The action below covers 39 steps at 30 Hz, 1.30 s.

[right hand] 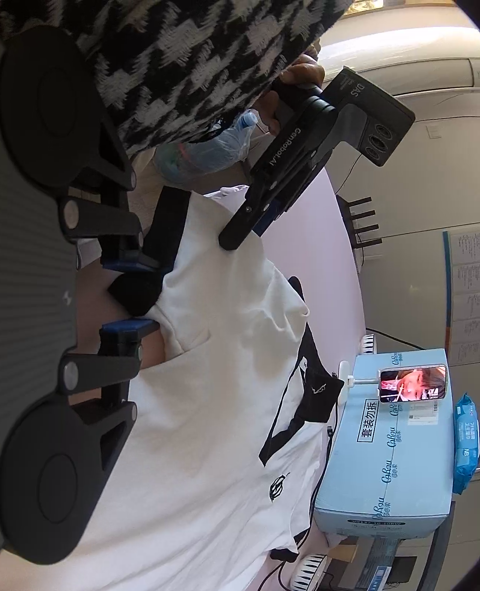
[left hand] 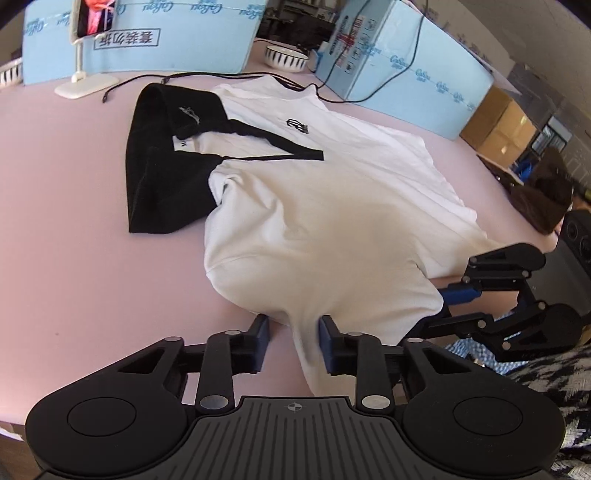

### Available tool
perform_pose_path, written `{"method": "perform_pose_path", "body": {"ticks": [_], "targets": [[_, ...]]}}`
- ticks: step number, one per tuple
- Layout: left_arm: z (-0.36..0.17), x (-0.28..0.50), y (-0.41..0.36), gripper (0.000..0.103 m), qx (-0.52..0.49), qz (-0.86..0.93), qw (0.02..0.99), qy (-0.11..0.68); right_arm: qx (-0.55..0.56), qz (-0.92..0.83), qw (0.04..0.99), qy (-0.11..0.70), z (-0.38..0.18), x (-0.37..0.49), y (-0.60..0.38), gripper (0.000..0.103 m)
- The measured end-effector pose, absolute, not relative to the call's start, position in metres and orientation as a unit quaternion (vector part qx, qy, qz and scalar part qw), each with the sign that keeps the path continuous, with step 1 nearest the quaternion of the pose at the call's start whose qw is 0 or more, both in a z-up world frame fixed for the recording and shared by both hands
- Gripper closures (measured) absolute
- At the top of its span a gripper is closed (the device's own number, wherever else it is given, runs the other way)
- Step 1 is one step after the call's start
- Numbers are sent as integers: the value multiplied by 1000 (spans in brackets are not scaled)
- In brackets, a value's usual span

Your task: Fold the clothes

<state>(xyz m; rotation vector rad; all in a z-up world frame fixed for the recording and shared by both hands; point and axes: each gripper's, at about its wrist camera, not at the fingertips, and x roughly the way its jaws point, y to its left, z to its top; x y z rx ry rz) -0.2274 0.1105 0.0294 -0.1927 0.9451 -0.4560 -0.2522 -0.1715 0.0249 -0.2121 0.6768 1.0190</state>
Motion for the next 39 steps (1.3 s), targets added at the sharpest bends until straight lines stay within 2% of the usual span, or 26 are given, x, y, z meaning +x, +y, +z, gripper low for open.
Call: {"method": "perform_pose_path", "body": {"ticks": [1,3,18,24,26,27,28,29,30,32,34,36,39], "targets": [[30,-227,110,93,-95,-226,857,454,-96,479,813,317,25,-252,-171,84],[32,-226,111,97,-109,-244,845,463,-86,483,810,321,26,-249,-171,86],[69,-199,117,99,-136,-280,828,467,74,530,761,367,32,-209,-201,87],[92,-143,116,99,-159,-282,832,450,244,524,723,378,33,-153,-225,87],[94,-116,117,99,-183,-281,830,445,314,483,724,379,26,-131,-236,81],[87,-98,119,95,-208,-273,821,456,349,453,724,385,21,-120,-242,74],[80,-80,122,85,-233,-265,811,467,382,416,726,392,14,-109,-248,53],[73,-64,125,77,-255,-256,801,477,406,378,729,400,8,-100,-253,37],[65,-53,130,62,-274,-242,792,489,422,341,734,409,3,-94,-258,15],[59,-44,138,56,-282,-232,791,491,436,312,736,413,1,-88,-267,17],[60,-53,144,38,-259,-245,801,481,434,323,742,397,5,-93,-276,15],[63,-64,147,26,-233,-281,804,470,404,336,764,375,17,-103,-283,14],[70,-93,147,19,-154,-351,812,439,336,375,784,363,32,-112,-277,13]]}}
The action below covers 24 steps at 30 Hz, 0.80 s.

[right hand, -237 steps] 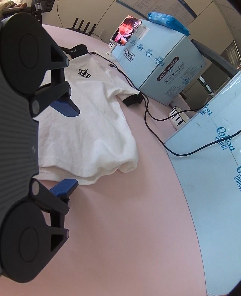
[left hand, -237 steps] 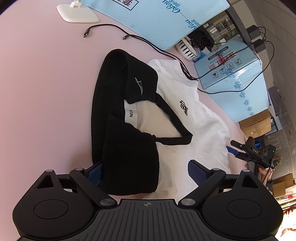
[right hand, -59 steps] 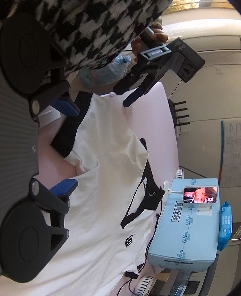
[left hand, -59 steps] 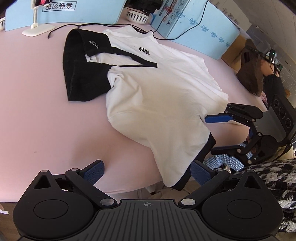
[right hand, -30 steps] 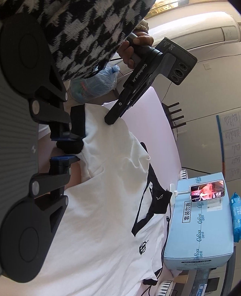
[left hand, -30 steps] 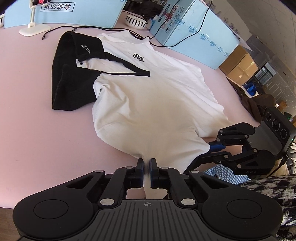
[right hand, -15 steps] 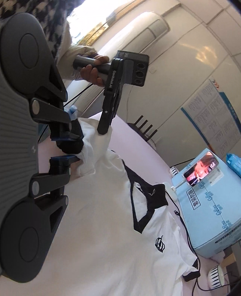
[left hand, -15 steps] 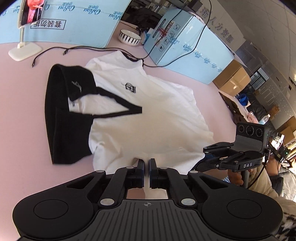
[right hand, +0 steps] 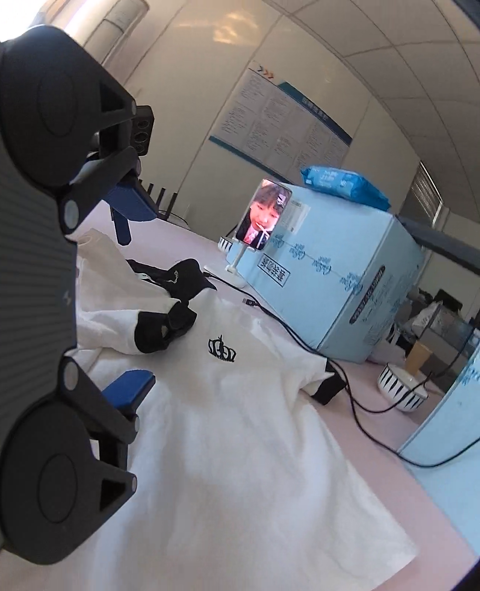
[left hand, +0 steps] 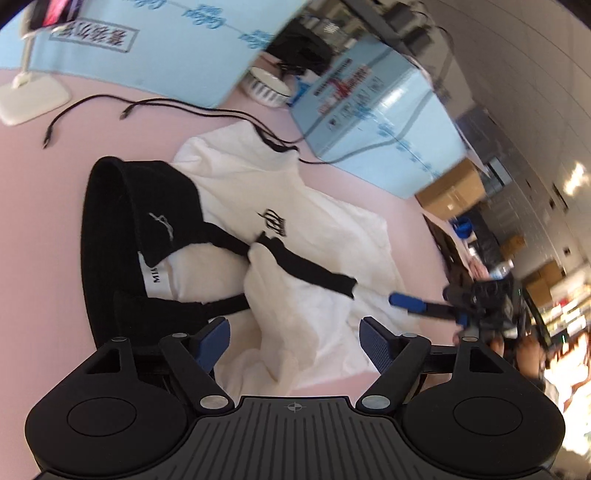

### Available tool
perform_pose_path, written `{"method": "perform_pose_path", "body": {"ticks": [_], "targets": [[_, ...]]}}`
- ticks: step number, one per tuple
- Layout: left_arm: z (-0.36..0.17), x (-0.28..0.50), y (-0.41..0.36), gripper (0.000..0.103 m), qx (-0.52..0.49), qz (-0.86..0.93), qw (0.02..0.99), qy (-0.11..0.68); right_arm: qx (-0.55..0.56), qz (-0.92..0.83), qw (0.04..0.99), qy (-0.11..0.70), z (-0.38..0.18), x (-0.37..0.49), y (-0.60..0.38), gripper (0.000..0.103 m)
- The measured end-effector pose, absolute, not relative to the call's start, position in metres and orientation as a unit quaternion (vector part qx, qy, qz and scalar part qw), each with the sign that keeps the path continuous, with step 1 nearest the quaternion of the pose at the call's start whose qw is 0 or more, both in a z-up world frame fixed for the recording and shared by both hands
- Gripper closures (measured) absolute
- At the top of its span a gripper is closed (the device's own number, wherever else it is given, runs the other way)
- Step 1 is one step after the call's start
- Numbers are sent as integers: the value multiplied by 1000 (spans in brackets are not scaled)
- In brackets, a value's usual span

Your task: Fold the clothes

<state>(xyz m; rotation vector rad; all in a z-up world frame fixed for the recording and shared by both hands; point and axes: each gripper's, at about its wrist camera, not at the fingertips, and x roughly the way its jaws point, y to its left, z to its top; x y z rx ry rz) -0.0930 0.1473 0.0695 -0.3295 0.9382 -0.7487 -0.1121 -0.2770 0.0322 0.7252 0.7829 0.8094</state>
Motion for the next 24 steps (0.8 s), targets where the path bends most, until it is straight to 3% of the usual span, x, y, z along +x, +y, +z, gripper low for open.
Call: {"method": "perform_pose_path", "body": {"ticks": [6,8,9,10,11,12,13,14,19,20,21,22,23,24], "targets": [[53,-109,130,18,-63,-364,838,400,147,386,835,363,45,-105,-208,12],[44,-102,121,18,-49,-363,840,400,146,387,830,374,39,-96,-194,18],[41,-98,118,18,-51,-364,838,403,151,388,826,380,36,-91,-188,36],[37,-93,117,20,-59,-366,835,406,156,389,822,386,33,-86,-182,68],[35,-90,116,21,-67,-368,833,408,168,391,818,387,32,-83,-181,83],[33,-87,117,44,-81,-377,826,412,187,389,816,384,32,-80,-182,89],[31,-83,119,79,-103,-387,813,422,206,387,817,375,35,-79,-186,89],[30,-80,122,86,-114,-386,808,431,224,384,818,364,39,-79,-190,89],[21,-62,140,88,-156,-373,786,467,231,303,827,413,20,-62,-192,86],[19,-57,145,85,-172,-366,780,477,221,298,832,413,21,-63,-193,86],[19,-54,152,70,-189,-358,777,481,209,295,839,407,25,-66,-195,76],[22,-53,160,58,-204,-353,778,477,198,293,845,401,28,-68,-196,54],[25,-54,167,52,-217,-353,779,471,172,293,860,380,38,-77,-200,42],[29,-58,173,28,-218,-361,781,461,142,310,871,353,48,-90,-207,23]]}}
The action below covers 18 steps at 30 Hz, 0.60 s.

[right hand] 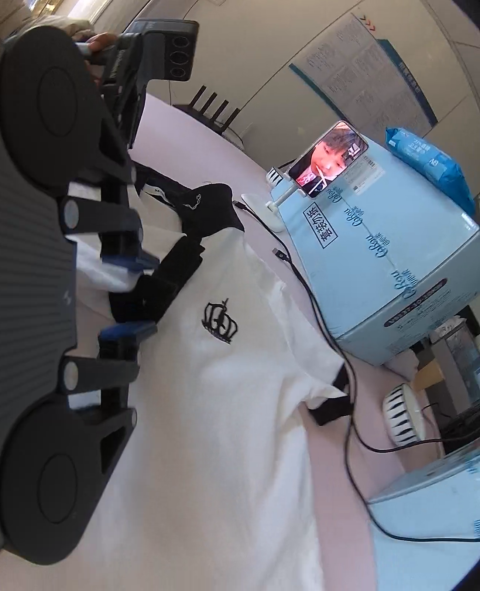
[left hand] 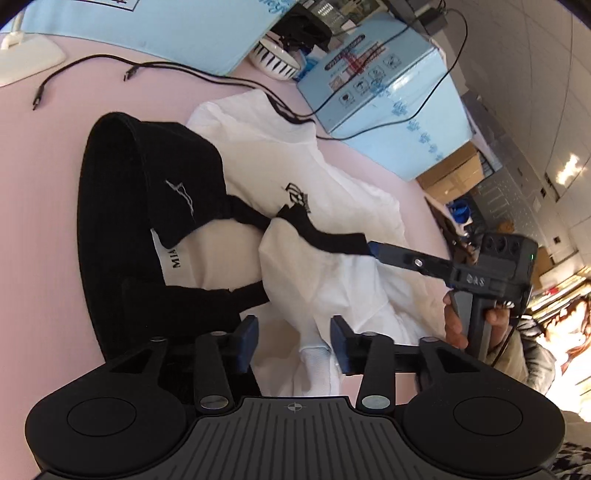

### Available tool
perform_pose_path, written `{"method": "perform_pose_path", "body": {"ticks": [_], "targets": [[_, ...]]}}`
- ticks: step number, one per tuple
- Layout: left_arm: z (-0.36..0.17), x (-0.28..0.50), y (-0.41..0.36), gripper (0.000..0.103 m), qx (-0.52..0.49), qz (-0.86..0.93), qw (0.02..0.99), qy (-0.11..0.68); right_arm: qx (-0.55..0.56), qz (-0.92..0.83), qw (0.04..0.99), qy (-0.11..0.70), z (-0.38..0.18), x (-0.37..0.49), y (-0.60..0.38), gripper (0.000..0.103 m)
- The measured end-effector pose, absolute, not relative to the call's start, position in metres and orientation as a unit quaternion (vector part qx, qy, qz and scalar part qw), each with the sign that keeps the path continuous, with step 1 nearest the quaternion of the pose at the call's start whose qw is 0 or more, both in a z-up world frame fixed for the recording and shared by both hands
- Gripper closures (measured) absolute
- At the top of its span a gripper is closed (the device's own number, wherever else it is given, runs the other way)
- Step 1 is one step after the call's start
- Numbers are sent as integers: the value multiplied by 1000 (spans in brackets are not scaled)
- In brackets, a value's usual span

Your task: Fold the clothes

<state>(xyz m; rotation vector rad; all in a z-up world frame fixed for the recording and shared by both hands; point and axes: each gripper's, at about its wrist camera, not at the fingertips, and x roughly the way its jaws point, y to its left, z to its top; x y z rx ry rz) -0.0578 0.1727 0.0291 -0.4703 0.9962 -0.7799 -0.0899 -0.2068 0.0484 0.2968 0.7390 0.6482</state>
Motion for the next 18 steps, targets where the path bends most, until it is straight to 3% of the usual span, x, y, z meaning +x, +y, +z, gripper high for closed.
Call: {"method": "perform_pose_path", "body": {"ticks": [1,4,11,12,15,17,18], "targets": [[34,-63,175,12,-205,-366,788,451,114,335,876,327,57,-104,-215,15],[38,-81,168,11,-139,-387,798,440,38,394,870,294,72,-139,-238,9],[28,-91,130,8,-46,-385,821,420,-20,375,855,359,47,-161,-256,11],[28,-91,127,9,-43,-387,821,418,-27,370,853,367,42,-161,-253,20],[27,-93,125,13,-34,-399,817,414,-54,370,851,368,32,-167,-244,68],[30,-94,127,37,-24,-388,821,417,-83,378,850,357,30,-175,-238,84],[32,-94,128,58,-20,-380,823,421,-95,383,849,352,30,-180,-236,91]]}}
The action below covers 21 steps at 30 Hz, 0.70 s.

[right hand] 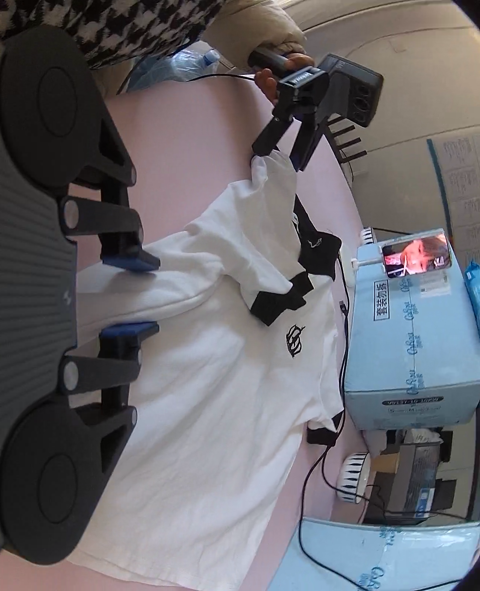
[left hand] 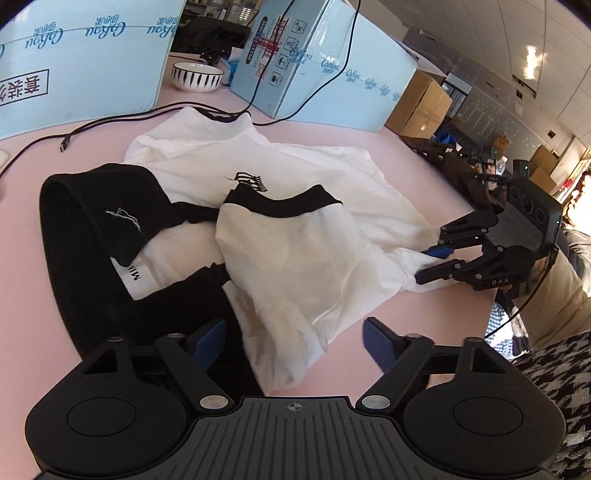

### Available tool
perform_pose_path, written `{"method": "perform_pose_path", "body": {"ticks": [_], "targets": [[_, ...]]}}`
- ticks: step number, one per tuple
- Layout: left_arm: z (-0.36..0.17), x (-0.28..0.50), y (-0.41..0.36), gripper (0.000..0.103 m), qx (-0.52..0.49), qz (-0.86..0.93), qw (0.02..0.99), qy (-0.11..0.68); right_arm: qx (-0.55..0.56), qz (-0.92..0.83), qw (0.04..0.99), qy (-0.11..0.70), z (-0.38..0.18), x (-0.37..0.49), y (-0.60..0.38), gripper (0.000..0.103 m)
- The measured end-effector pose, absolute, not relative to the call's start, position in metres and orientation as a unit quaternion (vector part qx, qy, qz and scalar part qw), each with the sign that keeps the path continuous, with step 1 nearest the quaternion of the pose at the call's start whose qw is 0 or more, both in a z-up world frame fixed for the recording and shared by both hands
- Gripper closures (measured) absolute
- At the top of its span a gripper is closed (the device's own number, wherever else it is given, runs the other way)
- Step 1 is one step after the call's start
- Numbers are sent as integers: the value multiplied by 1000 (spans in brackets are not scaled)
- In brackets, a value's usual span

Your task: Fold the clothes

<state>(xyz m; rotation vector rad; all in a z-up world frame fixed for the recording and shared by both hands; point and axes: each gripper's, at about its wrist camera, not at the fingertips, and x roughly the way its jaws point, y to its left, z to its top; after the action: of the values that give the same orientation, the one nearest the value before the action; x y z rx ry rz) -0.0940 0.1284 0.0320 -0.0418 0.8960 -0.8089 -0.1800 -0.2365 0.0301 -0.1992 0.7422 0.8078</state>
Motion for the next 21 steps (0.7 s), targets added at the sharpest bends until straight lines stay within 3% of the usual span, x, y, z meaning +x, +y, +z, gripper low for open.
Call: {"method": "perform_pose_path", "body": {"ticks": [1,4,12,14,15,16,17,18,19,21], "targets": [[35,-93,131,72,-19,-373,823,428,-98,388,847,350,32,-183,-237,93],[45,-94,138,83,-7,-362,821,441,-86,400,844,346,40,-187,-242,95],[41,-121,146,85,19,-398,786,472,-53,425,820,380,33,-201,-252,95],[39,-123,151,85,5,-393,789,473,-43,418,830,368,39,-202,-257,90],[41,-125,154,81,-3,-390,793,468,-38,414,834,362,42,-203,-259,73],[48,-127,157,66,-10,-388,803,452,-32,411,839,356,45,-204,-262,50],[55,-129,159,55,-19,-388,813,433,-21,418,843,338,52,-204,-264,38],[64,-131,161,26,-34,-391,827,402,-6,430,846,314,61,-205,-266,21],[70,-131,160,15,-44,-393,836,380,13,445,846,294,68,-201,-265,17],[71,-125,147,15,-41,-390,842,371,53,465,841,272,77,-186,-255,15]]}}
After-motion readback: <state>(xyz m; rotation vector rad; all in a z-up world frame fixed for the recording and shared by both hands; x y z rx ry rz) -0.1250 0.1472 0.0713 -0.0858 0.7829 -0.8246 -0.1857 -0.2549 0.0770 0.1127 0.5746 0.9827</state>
